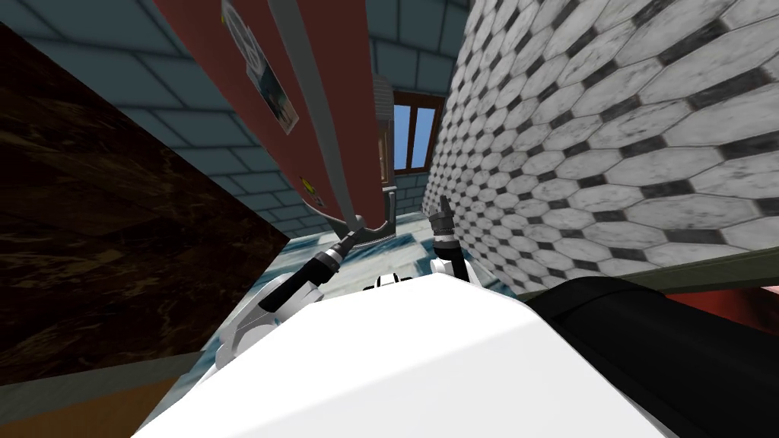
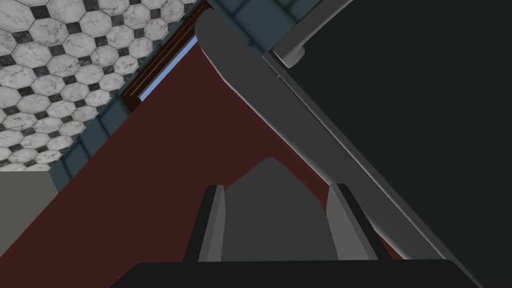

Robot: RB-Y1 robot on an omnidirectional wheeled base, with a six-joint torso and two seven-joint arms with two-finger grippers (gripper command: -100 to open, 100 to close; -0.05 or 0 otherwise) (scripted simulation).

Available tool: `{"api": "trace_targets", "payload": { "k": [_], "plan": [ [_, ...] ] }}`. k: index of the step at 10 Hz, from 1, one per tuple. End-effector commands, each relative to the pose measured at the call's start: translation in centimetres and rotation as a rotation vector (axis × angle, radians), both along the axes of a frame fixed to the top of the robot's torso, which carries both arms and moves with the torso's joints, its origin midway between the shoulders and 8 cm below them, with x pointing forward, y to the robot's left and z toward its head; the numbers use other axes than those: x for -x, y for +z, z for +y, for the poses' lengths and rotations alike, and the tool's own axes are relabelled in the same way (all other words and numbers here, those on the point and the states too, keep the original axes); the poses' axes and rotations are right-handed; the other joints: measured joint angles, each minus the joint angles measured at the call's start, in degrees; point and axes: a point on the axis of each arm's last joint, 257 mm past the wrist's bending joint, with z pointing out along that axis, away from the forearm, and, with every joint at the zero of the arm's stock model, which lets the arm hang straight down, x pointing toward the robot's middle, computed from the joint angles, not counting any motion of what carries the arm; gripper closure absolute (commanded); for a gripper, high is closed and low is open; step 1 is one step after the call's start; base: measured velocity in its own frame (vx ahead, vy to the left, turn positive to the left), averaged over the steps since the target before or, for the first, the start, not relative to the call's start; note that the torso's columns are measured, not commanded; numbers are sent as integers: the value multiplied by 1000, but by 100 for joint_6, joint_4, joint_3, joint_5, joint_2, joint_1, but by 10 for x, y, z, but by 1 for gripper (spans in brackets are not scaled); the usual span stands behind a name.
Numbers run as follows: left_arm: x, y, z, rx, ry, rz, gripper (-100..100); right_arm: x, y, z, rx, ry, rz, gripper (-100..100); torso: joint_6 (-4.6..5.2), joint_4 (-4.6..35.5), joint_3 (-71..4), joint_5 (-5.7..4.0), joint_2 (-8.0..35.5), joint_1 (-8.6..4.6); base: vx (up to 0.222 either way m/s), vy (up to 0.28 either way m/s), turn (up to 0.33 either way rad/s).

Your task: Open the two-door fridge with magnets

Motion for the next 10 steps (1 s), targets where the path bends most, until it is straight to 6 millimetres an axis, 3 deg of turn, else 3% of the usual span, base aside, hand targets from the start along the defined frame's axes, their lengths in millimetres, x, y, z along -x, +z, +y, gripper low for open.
{"api": "trace_targets", "payload": {
  "k": [1, 10],
  "plan": [
    [7, 7, -11, 6, -41, -18, 100, 0, 0, 0, 0, 0, 0, 0, -1, 1, 10, 13, 13, 32, -86, 266, -92],
    [30, 17, -43, 13, -166, -42, 100, 0, 0, 0, 0, 0, 0, 0, -14, 24, -24, 8, -17, 34, -92, 235, -78]
  ]
}}
